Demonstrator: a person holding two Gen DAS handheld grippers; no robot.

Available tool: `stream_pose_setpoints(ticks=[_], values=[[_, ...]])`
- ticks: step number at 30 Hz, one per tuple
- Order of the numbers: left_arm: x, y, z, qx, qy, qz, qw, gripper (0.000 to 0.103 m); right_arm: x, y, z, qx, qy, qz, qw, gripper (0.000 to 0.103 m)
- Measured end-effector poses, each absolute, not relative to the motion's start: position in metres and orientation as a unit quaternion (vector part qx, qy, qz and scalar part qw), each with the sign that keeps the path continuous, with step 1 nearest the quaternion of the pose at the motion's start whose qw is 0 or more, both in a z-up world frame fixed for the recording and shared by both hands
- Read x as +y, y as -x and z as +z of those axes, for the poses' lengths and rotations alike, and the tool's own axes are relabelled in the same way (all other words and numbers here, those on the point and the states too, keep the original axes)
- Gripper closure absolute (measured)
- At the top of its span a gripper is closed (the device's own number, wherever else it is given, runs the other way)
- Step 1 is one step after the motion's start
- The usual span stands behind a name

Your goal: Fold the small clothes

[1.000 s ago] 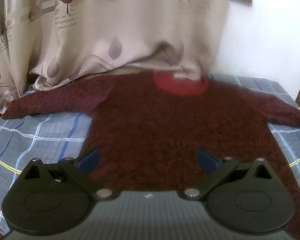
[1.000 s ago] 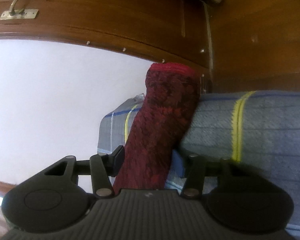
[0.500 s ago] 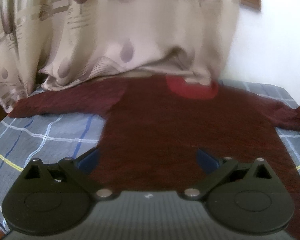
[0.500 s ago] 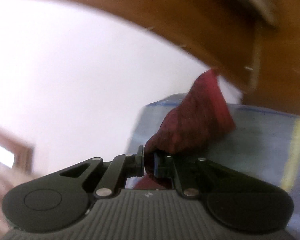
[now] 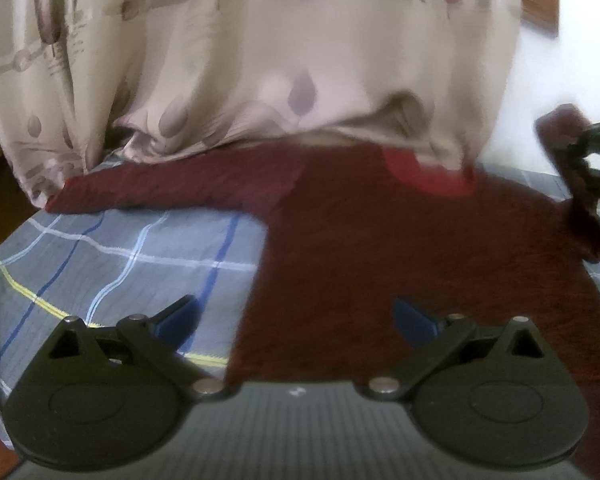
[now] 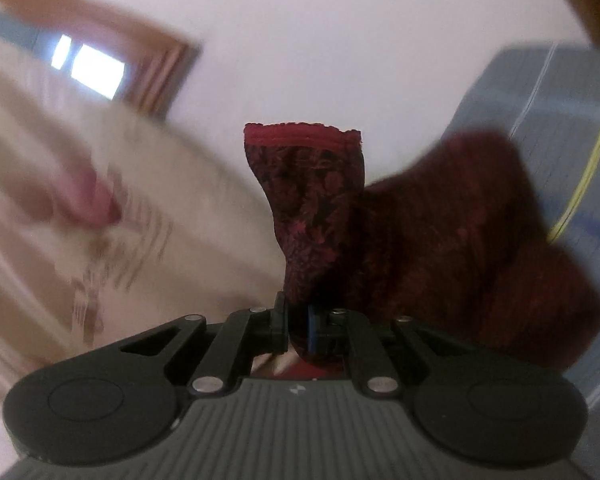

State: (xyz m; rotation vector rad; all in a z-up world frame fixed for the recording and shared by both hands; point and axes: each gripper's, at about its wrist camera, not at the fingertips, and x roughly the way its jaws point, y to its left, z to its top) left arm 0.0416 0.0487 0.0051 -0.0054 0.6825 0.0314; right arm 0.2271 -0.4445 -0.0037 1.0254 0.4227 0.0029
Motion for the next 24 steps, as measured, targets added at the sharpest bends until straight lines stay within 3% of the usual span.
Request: stream_pose_setpoints(ticks=[24], values=[[0.080,-0.047,-0.012,0.343,0.029,0.020,0.939,0.000,-0.261,-0.287,-0.034,0.322,-0.312,0.101,0.888,0.090]])
